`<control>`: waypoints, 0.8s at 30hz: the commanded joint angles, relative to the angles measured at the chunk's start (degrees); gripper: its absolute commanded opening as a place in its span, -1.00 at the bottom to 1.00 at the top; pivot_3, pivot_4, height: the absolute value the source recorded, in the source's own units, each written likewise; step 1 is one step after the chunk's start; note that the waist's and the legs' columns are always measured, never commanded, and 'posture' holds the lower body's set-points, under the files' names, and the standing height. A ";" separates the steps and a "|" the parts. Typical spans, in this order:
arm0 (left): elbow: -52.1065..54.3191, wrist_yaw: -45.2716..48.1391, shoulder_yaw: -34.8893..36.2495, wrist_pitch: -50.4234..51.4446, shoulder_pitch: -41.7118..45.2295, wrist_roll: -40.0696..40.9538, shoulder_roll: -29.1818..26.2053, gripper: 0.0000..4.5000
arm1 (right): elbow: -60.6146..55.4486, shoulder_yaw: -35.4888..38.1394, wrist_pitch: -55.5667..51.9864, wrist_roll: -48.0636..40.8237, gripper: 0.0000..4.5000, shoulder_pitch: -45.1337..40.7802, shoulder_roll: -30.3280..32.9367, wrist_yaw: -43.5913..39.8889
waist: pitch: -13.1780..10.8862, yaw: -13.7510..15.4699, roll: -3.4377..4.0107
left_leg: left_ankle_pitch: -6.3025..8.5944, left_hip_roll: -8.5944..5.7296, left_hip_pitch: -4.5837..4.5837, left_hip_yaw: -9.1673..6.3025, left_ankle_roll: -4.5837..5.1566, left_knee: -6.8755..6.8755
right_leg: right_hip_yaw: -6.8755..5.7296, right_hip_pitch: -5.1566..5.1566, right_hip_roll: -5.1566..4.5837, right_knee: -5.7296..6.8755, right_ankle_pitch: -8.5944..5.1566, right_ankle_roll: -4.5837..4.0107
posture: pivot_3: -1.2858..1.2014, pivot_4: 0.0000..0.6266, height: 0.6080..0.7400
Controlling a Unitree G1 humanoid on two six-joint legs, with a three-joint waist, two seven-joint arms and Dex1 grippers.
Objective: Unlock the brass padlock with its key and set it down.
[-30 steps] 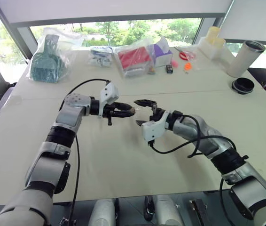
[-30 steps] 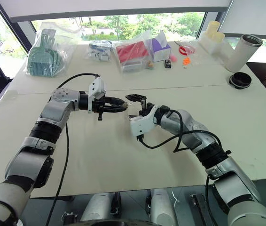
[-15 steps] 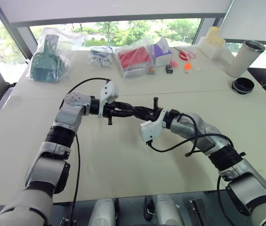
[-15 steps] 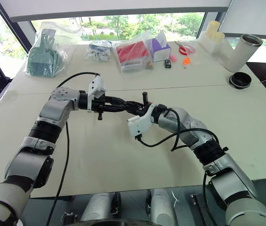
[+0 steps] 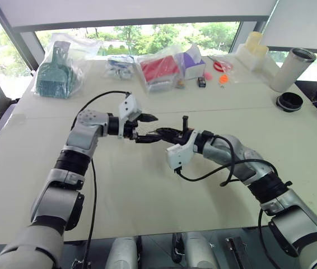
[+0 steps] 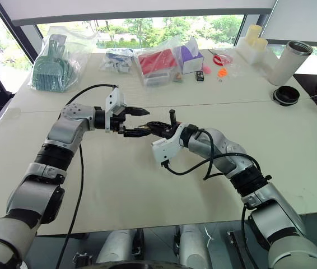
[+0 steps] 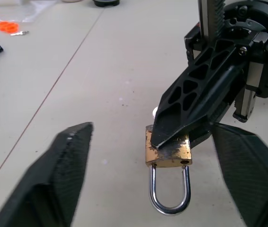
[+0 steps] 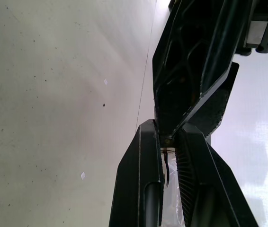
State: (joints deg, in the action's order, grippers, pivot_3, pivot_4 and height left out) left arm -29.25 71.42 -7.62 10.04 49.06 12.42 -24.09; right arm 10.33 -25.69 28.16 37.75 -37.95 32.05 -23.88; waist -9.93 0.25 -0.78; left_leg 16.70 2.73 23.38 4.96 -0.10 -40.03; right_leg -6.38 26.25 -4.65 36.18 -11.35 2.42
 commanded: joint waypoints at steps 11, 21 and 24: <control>13.00 -1.30 5.03 5.55 -6.39 5.79 -4.19 0.43 | -0.52 1.71 -0.69 -1.99 -0.95 -0.31 -0.47 -0.30 | 0.00 0.17 0.00 | -0.01 0.00 -0.01 -0.01 -0.01 -0.01 | 0.00 -0.02 -0.01 0.00 0.00 0.00 | 0.03 -0.52 1.00; 13.48 -1.05 3.59 4.60 -8.10 4.84 -2.87 -0.99 | -1.07 1.94 -0.94 -2.35 -0.95 -0.23 -0.43 -0.76 | 0.00 0.10 0.00 | -0.01 0.00 -0.01 0.00 -0.01 -0.01 | 0.00 -0.02 -0.01 0.00 0.00 0.00 | 0.03 -0.52 1.00; 12.25 -1.05 2.55 3.28 -8.40 3.24 -3.04 -0.99 | -1.37 1.97 -1.20 -2.50 -0.95 -0.22 -0.50 -0.86 | 0.00 0.10 0.00 | 0.00 0.00 -0.01 0.00 -0.01 -0.01 | 0.00 -0.02 -0.01 0.00 0.00 0.00 | 0.03 -0.52 1.00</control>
State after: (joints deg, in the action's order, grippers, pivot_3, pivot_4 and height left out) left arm -17.48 70.36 -4.51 14.62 40.69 16.22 -26.86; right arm 10.44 -25.66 26.81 36.67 -37.49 31.98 -24.97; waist -9.93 0.35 -0.78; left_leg 16.69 2.72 23.37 4.96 -0.11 -40.04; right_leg -6.37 26.23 -4.66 36.19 -11.35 2.41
